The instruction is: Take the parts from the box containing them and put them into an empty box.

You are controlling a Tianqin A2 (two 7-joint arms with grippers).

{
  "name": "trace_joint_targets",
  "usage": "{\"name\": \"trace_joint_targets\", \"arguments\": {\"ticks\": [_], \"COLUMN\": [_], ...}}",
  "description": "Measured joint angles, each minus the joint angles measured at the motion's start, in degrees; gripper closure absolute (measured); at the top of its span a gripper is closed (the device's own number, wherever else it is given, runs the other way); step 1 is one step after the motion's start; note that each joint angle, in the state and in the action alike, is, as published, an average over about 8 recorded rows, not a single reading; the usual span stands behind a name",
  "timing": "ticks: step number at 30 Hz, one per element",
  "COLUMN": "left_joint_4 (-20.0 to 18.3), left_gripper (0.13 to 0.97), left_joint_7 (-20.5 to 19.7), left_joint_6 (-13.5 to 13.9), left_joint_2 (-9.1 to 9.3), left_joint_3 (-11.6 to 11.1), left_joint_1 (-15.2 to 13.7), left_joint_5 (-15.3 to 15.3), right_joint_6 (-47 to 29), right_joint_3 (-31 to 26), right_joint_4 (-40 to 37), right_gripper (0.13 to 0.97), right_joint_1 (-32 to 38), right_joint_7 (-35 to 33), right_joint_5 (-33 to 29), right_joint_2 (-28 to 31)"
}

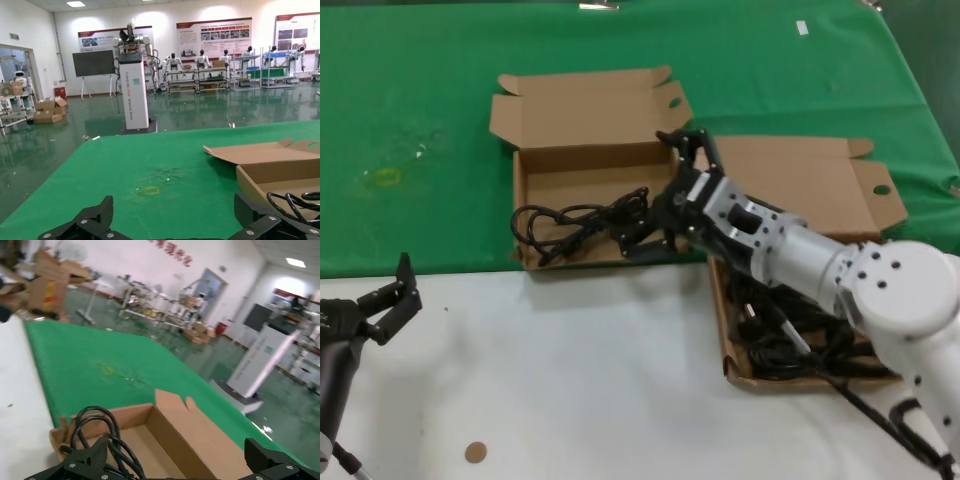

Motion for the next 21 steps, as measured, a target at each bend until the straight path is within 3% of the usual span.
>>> {"name": "trace_joint_targets", "arguments": {"ticks": [11, 21], "left_joint_4": [0.0, 0.0], "left_gripper": [0.181, 0.144], "left_joint_7": [0.0, 0.0], "left_joint_6": [0.0, 0.0], "left_joint_2": [0.0, 0.0], "left_joint_3": [0.0, 0.0], "left_joint_1": [0.0, 0.0], "left_joint_5": [0.0, 0.0], "right_joint_6": [7.67, 14.62], "right_joint_3": [5.17, 9.85], "right_joint_4": [6.63, 12.59], "right_gripper": [0.129, 0.129], "right_joint_1": [-9.78, -18.59], "right_joint_7": [2.45, 4.68], "right_joint_5": [4.79, 9.14], "right_joint_2": [0.37, 0.7]}}
